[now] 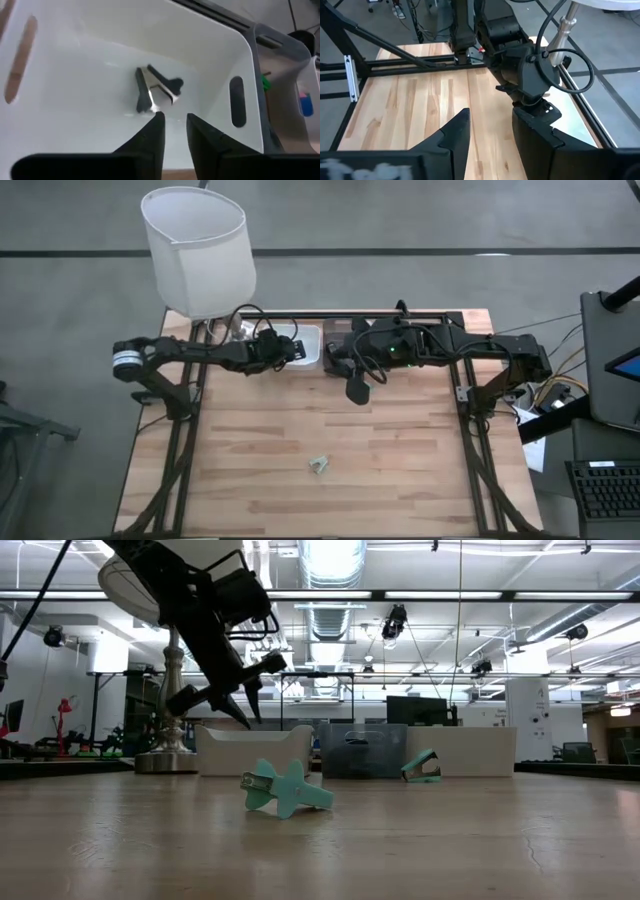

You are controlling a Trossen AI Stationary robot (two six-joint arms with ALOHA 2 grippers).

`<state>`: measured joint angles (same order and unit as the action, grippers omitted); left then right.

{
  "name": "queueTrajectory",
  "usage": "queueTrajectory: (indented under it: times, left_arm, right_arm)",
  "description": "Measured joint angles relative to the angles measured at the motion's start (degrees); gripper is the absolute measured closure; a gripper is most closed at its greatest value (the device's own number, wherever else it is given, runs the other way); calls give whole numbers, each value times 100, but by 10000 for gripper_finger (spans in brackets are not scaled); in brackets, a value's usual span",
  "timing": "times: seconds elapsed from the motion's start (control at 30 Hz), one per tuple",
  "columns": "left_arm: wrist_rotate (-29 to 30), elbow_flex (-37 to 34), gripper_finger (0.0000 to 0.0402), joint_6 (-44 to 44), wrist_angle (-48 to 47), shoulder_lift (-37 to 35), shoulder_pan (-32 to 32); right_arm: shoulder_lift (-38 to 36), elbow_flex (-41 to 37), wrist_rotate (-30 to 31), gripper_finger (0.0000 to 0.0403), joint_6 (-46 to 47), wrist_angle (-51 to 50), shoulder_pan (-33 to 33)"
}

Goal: Pick and place Stapler, Stapler remover, tape
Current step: Put the top light blue staple remover into the left white bin

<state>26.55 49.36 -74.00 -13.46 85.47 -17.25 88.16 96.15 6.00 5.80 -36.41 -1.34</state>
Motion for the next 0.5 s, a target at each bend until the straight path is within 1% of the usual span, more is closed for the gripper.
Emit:
queueTrajectory:
  times: [0.2, 0.4, 0.5]
  left_arm:
    - [-686, 24, 307, 127, 96, -88, 51]
    - [-1294, 127, 314, 1044, 284, -379, 337]
    - [-1406, 218, 316, 1474, 294, -656, 559]
  right_arm:
    - [0, -43, 0, 272, 36, -28, 0]
    - [0, -209, 0, 279, 568, -68, 0]
    - [0, -326, -20, 282, 886, -265, -58]
